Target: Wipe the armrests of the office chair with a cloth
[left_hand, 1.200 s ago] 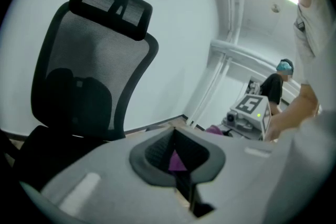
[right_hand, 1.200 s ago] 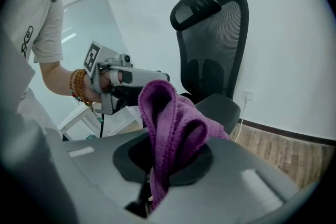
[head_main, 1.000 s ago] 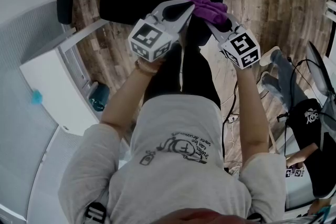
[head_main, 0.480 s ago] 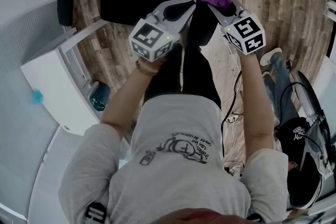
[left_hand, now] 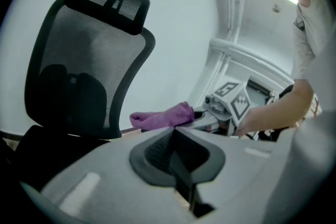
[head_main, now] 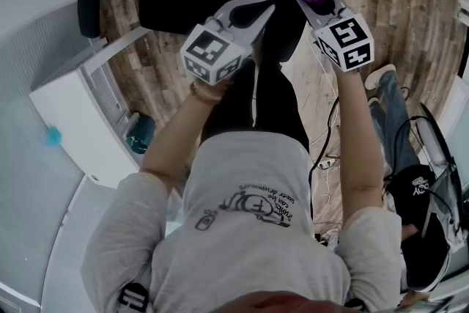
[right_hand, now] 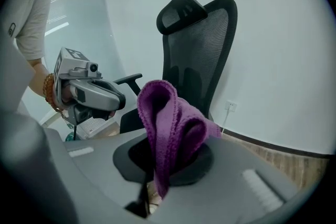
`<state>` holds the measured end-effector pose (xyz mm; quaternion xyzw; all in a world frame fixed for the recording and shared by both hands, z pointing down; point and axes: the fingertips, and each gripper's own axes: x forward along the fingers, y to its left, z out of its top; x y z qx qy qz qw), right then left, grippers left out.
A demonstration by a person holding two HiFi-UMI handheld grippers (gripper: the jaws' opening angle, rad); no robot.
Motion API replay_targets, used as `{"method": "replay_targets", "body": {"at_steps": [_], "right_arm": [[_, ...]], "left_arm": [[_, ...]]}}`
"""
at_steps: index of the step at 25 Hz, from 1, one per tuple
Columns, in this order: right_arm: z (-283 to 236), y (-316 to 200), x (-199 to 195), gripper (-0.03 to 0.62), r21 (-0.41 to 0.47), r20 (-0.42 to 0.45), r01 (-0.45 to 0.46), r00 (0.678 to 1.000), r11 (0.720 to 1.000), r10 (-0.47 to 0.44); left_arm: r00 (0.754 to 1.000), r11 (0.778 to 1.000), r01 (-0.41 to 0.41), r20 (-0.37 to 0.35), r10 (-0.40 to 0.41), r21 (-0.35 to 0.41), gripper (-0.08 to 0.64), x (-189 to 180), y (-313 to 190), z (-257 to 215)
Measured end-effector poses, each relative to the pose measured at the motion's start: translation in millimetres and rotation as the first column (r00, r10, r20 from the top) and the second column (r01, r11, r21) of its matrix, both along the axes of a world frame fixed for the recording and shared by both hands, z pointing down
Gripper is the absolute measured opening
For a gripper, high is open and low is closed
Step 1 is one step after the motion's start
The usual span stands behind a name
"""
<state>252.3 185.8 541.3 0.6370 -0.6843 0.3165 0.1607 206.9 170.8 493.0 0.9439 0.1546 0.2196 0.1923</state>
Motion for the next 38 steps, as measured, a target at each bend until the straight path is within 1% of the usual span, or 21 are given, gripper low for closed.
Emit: {"method": "replay_targets", "body": {"at_steps": [3,5,7,10,14,17,20,23,29,33,38], "right_arm": [[-4.3,11.2,-4.1,0.028,0.016,0.007,-0.031,1.0,0.999,0.031],[-7.6,19.3,-6.1,0.028,0.016,-0.01,-0.045,0.999,0.999,0.045],[-6.0,26.2,1.9,0.028,0.018,-0.023,-0.057,0.998,0.998,0.058],[2.6,38.4,18.5,0.028,0.018,-0.01,-0.081,0.997,0.997,0.082],[17.1,60.1,24.8,0.028,-0.008,-0.006,-0.113,0.994,0.994,0.113],[29.4,71.1,17.5,0.028,-0.039,-0.02,-0.101,0.995,0.994,0.1],[38.1,74.2,3.6,0.028,-0.04,-0.024,-0.063,0.998,0.997,0.062],[43.5,71.1,-7.4,0.028,-0.018,-0.022,-0.026,0.999,0.999,0.026],[47.1,69.3,-8.4,0.028,0.059,-0.004,-0.016,1.0,0.998,0.016],[48.7,67.3,-11.5,0.028,0.107,-0.01,0.001,1.0,0.994,0.0],[52.7,71.5,-14.0,0.028,0.198,0.033,-0.021,0.999,0.98,0.015]], "left_arm": [[1.0,1.0,-0.012,-0.004,0.012,0.001,0.0,-7.4,6.1,-3.1],[1.0,1.0,-0.021,-0.006,0.021,0.003,0.0,-11.8,9.7,-5.2],[1.0,1.0,-0.029,-0.001,0.029,0.005,0.0,-6.2,11.9,-2.4],[0.999,0.999,-0.036,0.011,0.036,0.0,0.0,8.0,16.5,6.4],[0.999,0.999,-0.043,0.018,0.043,-0.013,0.0,13.4,25.8,14.6],[0.999,0.999,-0.047,0.017,0.047,-0.009,0.0,12.7,29.6,18.5],[0.999,0.999,-0.042,0.021,0.042,-0.008,0.0,12.0,33.3,24.3],[0.999,0.999,-0.036,0.026,0.036,-0.009,0.0,13.9,36.3,32.0],[0.999,1.0,-0.024,0.029,0.025,-0.018,0.0,13.2,38.8,42.1],[1.0,1.0,-0.02,0.019,0.02,-0.023,0.0,11.5,37.6,43.5],[1.0,1.0,-0.018,0.015,0.019,-0.022,0.0,10.7,42.2,48.9]]}}
